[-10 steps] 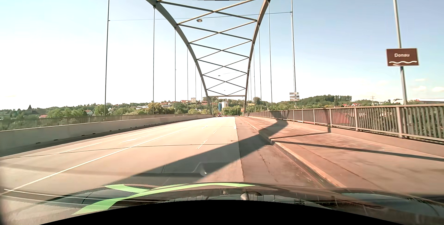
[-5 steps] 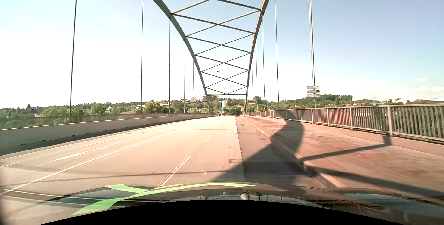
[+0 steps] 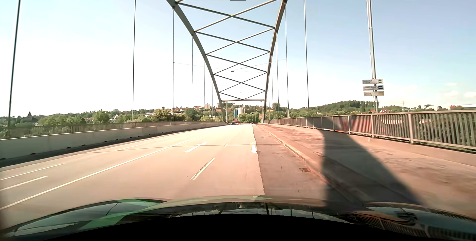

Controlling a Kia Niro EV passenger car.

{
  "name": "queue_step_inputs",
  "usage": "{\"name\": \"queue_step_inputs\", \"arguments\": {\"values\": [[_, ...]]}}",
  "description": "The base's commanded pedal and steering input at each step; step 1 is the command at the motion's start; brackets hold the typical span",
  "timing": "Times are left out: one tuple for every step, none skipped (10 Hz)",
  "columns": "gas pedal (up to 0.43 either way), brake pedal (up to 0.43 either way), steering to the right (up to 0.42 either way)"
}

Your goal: Follow the waypoints while adhering to traffic rules and regulations

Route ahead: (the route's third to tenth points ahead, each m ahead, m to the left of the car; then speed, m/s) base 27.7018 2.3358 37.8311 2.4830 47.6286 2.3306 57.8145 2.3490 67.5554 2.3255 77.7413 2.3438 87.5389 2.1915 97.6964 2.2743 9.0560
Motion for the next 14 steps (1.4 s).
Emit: {"name": "queue_step_inputs", "arguments": {"values": [[0.209,0.0,-0.005],[0.209,0.0,-0.005],[0.209,0.0,-0.005],[0.209,0.0,-0.005],[0.209,0.0,-0.004],[0.209,0.0,-0.002],[0.209,0.0,-0.002],[0.209,0.0,-0.002],[0.209,0.0,-0.002],[0.209,0.0,-0.001],[0.209,0.0,-0.001],[0.209,0.0,-0.001],[0.209,0.0,-0.001],[0.209,0.0,-0.001]]}}
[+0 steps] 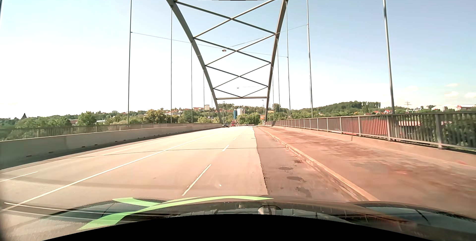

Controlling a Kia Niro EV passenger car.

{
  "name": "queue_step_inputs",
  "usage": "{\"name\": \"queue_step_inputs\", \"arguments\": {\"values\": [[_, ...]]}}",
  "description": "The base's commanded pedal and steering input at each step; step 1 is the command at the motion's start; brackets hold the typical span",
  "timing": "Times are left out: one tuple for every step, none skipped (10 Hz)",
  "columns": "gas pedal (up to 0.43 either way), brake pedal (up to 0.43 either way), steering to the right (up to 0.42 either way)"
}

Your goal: Follow the waypoints while adhering to traffic rules and regulations

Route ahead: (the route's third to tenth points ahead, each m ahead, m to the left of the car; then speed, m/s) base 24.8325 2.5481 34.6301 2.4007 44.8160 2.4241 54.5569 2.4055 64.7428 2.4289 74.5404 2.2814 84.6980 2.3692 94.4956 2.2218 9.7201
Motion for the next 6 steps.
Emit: {"name": "queue_step_inputs", "arguments": {"values": [[0.197,0.0,-0.001],[0.197,0.0,-0.001],[0.197,0.0,-0.001],[0.197,0.0,-0.001],[0.197,0.0,-0.002],[0.197,0.0,-0.002]]}}
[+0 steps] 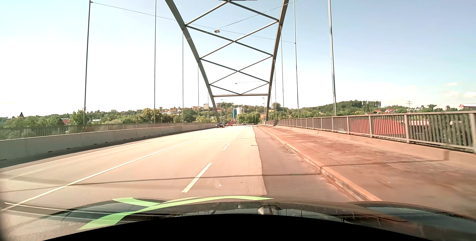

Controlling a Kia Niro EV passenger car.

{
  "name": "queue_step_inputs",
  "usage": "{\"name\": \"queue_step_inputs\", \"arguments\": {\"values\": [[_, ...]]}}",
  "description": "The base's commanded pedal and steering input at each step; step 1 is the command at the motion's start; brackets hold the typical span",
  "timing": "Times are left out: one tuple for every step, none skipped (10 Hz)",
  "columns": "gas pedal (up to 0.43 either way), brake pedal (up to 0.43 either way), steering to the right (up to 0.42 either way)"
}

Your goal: Follow the waypoints while adhering to traffic rules and regulations

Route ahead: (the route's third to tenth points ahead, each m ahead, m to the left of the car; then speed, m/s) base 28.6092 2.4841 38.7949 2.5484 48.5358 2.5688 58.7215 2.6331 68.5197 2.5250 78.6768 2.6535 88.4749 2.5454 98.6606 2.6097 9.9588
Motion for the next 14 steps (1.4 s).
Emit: {"name": "queue_step_inputs", "arguments": {"values": [[0.169,0.0,-0.003],[0.169,0.0,-0.003],[0.169,0.0,-0.002],[0.177,0.0,-0.003],[0.177,0.0,-0.002],[0.197,0.0,-0.002],[0.197,0.0,-0.002],[0.197,0.0,-0.003],[0.189,0.0,-0.002],[0.189,0.0,-0.002],[0.189,0.0,-0.002],[0.189,0.0,-0.002],[0.189,0.0,-0.002],[0.189,0.0,-0.002]]}}
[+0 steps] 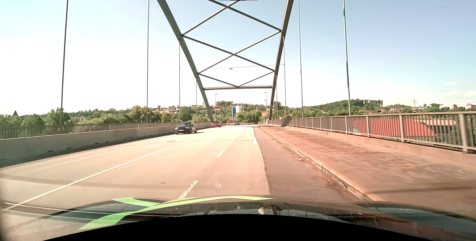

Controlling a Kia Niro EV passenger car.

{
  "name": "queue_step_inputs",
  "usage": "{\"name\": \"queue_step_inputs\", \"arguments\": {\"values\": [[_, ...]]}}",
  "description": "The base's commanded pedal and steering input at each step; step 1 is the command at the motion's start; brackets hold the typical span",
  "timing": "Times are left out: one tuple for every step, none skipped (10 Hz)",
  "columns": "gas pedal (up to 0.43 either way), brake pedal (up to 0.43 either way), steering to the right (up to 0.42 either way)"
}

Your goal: Follow the waypoints while adhering to traffic rules and regulations

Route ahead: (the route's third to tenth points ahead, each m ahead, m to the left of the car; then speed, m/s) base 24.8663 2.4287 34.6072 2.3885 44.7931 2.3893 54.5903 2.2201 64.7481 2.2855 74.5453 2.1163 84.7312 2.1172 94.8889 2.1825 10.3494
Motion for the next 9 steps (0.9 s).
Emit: {"name": "queue_step_inputs", "arguments": {"values": [[0.177,0.0,-0.002],[0.177,0.0,-0.002],[0.169,0.0,-0.002],[0.169,0.0,-0.001],[0.169,0.0,-0.001],[0.169,0.0,-0.001],[0.169,0.0,-0.001],[0.157,0.0,-0.001],[0.157,0.0,-0.001]]}}
